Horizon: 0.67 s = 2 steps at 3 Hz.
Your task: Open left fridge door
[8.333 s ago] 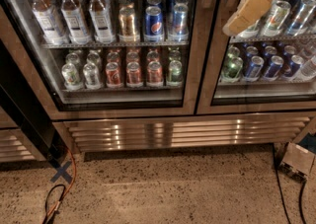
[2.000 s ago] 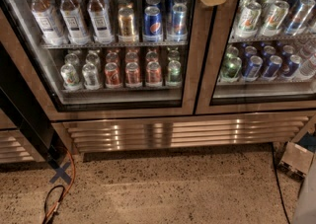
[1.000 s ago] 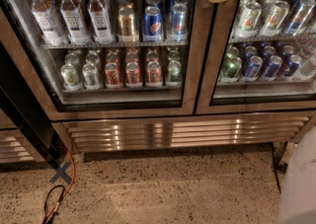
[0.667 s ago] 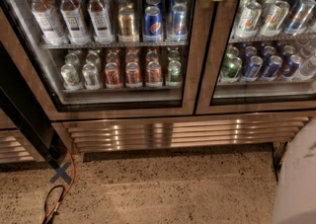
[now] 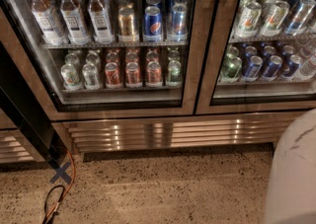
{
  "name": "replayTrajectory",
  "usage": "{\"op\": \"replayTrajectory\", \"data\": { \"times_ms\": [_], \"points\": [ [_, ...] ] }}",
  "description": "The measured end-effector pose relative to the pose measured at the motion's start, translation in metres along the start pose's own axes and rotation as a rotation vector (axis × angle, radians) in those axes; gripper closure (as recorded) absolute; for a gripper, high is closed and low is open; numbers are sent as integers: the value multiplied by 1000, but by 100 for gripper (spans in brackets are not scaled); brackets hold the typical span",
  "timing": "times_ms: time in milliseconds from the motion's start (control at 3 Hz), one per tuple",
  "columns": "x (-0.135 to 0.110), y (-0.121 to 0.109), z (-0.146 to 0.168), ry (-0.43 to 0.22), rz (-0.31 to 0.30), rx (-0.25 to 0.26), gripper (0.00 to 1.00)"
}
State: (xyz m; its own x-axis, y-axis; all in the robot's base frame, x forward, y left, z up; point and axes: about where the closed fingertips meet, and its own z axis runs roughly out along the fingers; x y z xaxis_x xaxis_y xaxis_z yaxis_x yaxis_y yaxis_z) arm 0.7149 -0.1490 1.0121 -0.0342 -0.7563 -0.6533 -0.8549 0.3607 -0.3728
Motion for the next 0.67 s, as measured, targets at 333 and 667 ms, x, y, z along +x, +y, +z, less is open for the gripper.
{"op": "replayTrajectory", "data": {
  "times_ms": [333, 667],
  "points": [
    [0, -7, -2, 0, 0, 0, 100],
    [0, -7, -2, 0, 0, 0, 100]
  ]
}}
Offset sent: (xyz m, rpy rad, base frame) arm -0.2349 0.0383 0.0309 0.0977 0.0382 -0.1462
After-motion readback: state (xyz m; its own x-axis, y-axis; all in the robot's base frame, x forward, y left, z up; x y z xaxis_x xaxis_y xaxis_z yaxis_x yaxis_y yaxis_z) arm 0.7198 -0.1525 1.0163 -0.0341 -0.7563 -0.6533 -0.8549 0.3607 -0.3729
